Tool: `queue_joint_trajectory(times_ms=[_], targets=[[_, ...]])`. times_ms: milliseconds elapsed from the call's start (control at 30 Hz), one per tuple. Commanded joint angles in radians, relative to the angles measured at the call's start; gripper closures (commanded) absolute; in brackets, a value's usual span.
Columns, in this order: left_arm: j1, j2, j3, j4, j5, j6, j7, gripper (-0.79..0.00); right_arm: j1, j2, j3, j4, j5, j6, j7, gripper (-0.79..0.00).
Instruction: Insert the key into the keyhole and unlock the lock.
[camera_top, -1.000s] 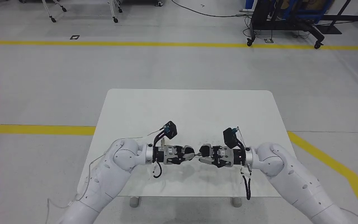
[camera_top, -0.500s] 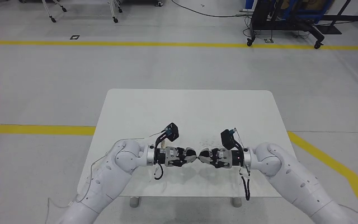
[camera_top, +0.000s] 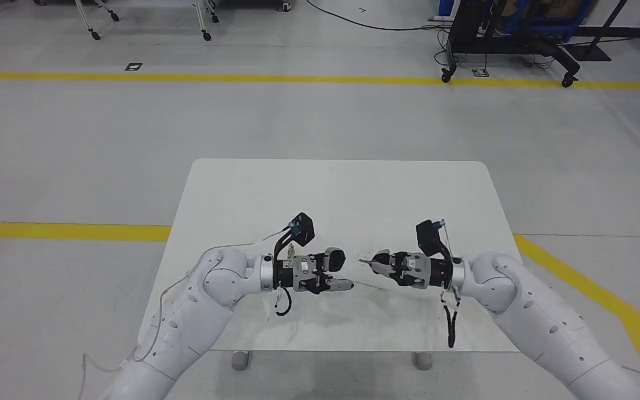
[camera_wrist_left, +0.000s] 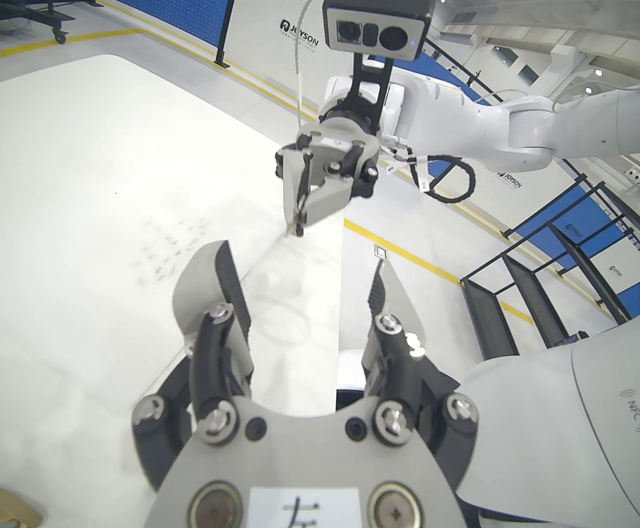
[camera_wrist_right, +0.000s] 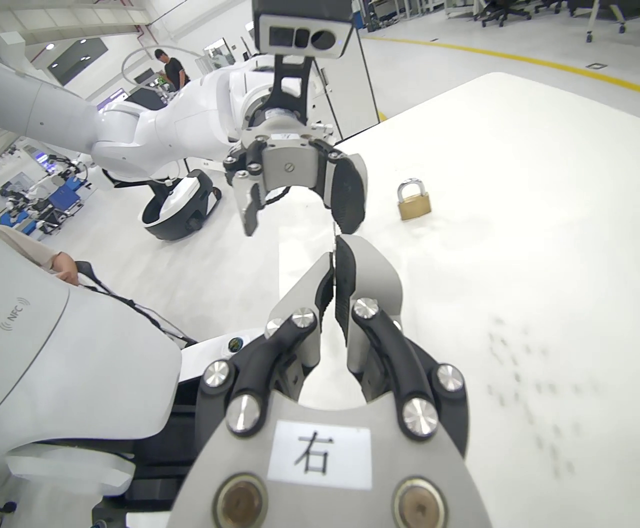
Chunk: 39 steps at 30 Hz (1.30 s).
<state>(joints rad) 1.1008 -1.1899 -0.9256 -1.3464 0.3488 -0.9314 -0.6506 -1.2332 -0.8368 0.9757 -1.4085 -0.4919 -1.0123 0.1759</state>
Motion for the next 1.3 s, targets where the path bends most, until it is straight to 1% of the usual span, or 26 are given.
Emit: queue_joint_trajectory(times_ms=[0,300,333,400,467,533,567,633,667,700,767,800,900,1000,1133,1267], targets=[[0.0,0.0,0.0,0.0,0.0,0.0,0.0,-0.785,0.0,0.0,0.0,0.0,0.0,0.0,0.004,0.0],[0.0,0.0,0.0,0.0,0.0,0.0,0.0,-0.785,0.0,0.0,0.0,0.0,0.0,0.0,0.004,0.0],[0.002,0.002,-0.006,-0.013,0.02,0.017,0.007,-0.785,0.0,0.0,0.0,0.0,0.0,0.0,0.004,0.0],[0.015,0.013,-0.052,-0.065,0.086,0.06,0.024,-0.785,0.0,0.0,0.0,0.0,0.0,0.0,0.004,0.0],[0.058,0.034,-0.133,-0.145,0.158,0.116,0.044,-0.785,0.0,0.0,0.0,0.0,0.0,0.0,0.004,0.0],[0.119,0.058,-0.235,-0.241,0.238,0.189,0.042,-0.785,0.0,0.0,0.0,0.0,0.0,0.0,0.004,0.0],[0.151,0.07,-0.289,-0.293,0.301,0.246,0.025,-0.785,0.0,0.0,0.0,0.0,0.0,0.0,0.004,0.0],[0.213,0.087,-0.371,-0.393,0.434,0.373,-0.022,-0.785,0.0,0.0,0.0,0.0,0.0,0.0,0.004,0.0],[0.242,0.093,-0.396,-0.435,0.508,0.445,-0.047,-0.785,0.0,0.0,0.0,0.0,0.0,0.0,0.004,0.0],[0.266,0.096,-0.404,-0.472,0.574,0.499,-0.072,-0.785,0.0,0.0,0.0,0.0,0.0,0.0,0.004,0.0],[0.297,0.099,-0.401,-0.511,0.662,0.583,-0.109,-0.785,0.0,0.0,0.0,0.0,0.0,0.0,0.004,0.0],[0.305,0.098,-0.389,-0.52,0.693,0.608,-0.123,-0.785,0.0,0.0,0.0,0.0,0.0,0.0,0.004,0.0],[0.303,0.092,-0.339,-0.504,0.736,0.66,-0.142,-0.785,0.0,0.0,0.0,0.0,0.0,0.0,0.004,0.0],[0.273,0.082,-0.274,-0.458,0.758,0.689,-0.139,-0.785,0.0,0.0,0.0,0.0,0.0,0.0,0.004,0.0],[0.215,0.065,-0.191,-0.386,0.774,0.721,-0.133,-0.785,0.0,0.0,0.0,0.0,0.0,0.0,0.004,0.0],[0.154,0.049,-0.138,-0.314,0.773,0.768,-0.148,-0.785,0.0,0.0,0.0,0.0,0.0,0.0,0.004,0.0]])
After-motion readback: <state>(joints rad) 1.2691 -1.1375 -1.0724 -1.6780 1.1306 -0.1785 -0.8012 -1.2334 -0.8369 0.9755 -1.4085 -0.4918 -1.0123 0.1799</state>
